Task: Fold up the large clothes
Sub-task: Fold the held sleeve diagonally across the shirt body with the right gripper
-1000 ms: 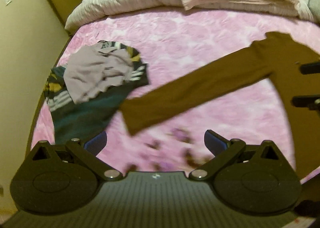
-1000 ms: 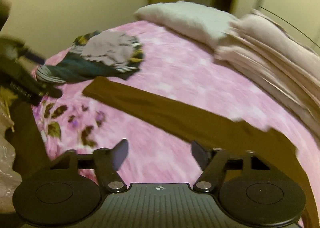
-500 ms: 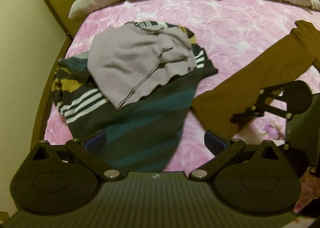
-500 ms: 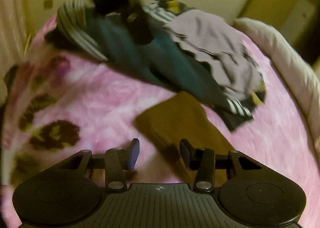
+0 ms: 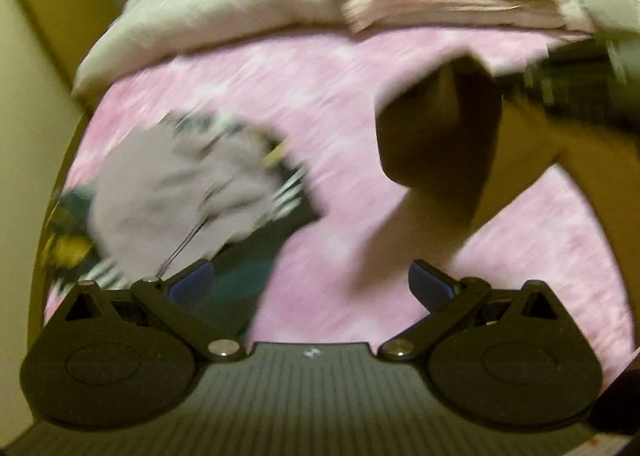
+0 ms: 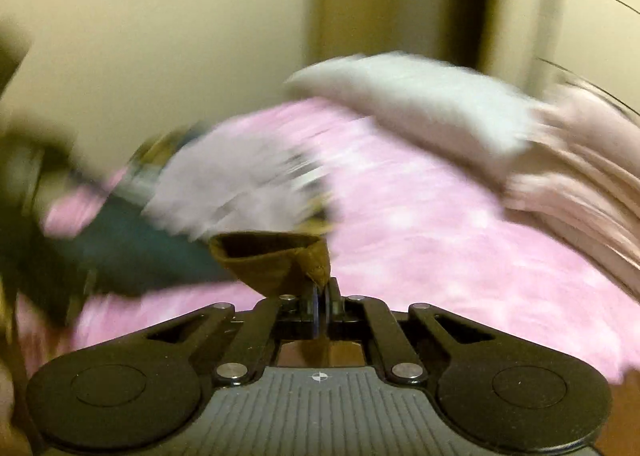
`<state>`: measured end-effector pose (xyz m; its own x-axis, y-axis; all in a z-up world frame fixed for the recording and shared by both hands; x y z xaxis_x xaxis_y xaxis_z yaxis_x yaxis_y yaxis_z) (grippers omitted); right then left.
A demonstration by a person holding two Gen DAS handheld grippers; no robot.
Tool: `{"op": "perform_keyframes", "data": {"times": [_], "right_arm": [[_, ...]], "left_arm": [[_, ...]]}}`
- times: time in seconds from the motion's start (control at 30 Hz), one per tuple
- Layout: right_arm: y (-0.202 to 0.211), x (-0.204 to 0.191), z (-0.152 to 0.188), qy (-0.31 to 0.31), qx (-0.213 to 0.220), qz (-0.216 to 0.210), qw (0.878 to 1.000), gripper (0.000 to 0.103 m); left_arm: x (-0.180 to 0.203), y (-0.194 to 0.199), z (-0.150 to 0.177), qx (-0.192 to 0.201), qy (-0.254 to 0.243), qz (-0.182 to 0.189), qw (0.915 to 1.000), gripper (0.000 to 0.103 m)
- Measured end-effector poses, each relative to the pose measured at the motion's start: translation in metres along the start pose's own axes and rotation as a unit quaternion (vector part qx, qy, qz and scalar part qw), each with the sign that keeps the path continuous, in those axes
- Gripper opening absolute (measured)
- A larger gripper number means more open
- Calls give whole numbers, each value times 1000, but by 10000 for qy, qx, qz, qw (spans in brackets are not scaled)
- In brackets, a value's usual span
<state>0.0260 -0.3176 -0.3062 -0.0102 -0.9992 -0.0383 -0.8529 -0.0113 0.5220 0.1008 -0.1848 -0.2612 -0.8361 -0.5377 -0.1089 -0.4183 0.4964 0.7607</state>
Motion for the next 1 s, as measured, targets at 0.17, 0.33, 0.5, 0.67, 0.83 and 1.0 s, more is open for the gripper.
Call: {"op": "perform_keyframes", "data": {"times": [0.17, 0.33, 0.5, 0.67, 0.83, 1.0], "right_arm": [[84, 180, -52, -1138, 1115, 1074, 9814, 0], [209, 367, 2, -1961, 1862, 2530, 9289, 0], [225, 483, 149, -3017, 1056, 2959, 9001, 0], [217, 515, 233, -3638, 619, 2685, 8898, 0], [230, 518, 252, -3980, 495, 2327, 8860, 0], [266, 530, 198, -3710, 1176, 1922, 9009, 0]], "left_arm": [[91, -4, -76, 423, -457, 384, 9973, 102], [197, -15, -122, 508, -744, 632, 9939, 102], [305, -53, -110, -36, -902, 773, 9929, 102], [390, -73, -96, -484, -1017, 1032, 9883, 102], [436, -73, -108, -482, -1255, 1181, 9839, 102], [455, -85, -135, -384, -1424, 1218, 9815, 102]]}}
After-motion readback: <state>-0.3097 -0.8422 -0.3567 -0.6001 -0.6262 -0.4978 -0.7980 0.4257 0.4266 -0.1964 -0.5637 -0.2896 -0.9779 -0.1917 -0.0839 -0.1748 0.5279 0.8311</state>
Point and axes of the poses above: each gripper's, at about its wrist camera, not at the fingertips, and y roughly against the way its jaws point, x to its right, z to its underside, the point moved 8 cm from there along -y, roughly the way its jaws point, and after that the axes turned 7 degrees about x, right-handed, at the moved point
